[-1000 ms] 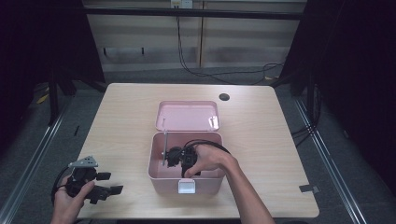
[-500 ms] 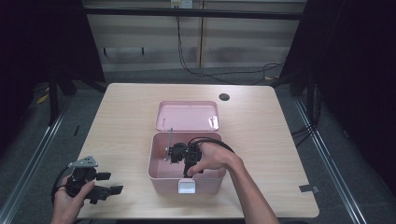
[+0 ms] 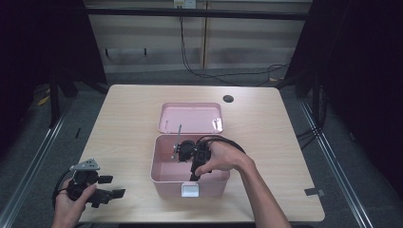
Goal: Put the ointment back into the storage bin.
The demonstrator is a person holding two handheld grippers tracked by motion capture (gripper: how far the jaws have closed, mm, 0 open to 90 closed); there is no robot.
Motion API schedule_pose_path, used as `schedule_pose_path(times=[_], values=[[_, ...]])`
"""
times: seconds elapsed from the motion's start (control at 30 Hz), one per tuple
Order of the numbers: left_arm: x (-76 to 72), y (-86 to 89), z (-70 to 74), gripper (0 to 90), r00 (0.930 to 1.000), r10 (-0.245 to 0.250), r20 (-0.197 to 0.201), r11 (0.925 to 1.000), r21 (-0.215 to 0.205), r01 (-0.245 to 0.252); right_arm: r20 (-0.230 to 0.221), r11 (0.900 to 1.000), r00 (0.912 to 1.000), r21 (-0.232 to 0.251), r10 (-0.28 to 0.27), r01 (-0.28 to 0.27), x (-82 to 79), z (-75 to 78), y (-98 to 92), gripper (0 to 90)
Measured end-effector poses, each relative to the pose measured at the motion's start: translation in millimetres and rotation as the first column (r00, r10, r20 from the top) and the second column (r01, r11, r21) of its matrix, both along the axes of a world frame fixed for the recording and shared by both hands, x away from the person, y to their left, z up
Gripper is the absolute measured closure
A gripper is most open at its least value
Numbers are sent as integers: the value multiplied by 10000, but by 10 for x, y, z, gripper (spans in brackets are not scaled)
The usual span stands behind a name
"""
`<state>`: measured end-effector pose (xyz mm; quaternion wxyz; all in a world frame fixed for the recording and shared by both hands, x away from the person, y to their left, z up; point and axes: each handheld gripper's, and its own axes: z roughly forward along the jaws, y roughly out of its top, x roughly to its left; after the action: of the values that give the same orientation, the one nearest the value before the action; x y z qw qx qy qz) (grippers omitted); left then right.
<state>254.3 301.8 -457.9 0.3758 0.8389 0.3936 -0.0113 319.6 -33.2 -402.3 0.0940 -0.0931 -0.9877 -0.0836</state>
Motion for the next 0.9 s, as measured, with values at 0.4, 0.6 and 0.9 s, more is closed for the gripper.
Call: schedule_pose_path(times=[0.4, 0.6, 0.9], values=[[1, -5, -9, 170, 10000, 77, 2, 10000, 36, -77, 364, 9998, 9992, 71, -187, 184, -13, 164, -120, 555], [1, -2, -8, 170, 10000, 72, 1, 10000, 32, -72, 607, 9988, 9971, 205, -458, 446, -46, 288, -182, 535], [2, 0, -4, 170, 10000, 22, -30, 10000, 5, -22, 942, 9970, 9926, 145, -766, 756, -108, 348, -233, 502]])
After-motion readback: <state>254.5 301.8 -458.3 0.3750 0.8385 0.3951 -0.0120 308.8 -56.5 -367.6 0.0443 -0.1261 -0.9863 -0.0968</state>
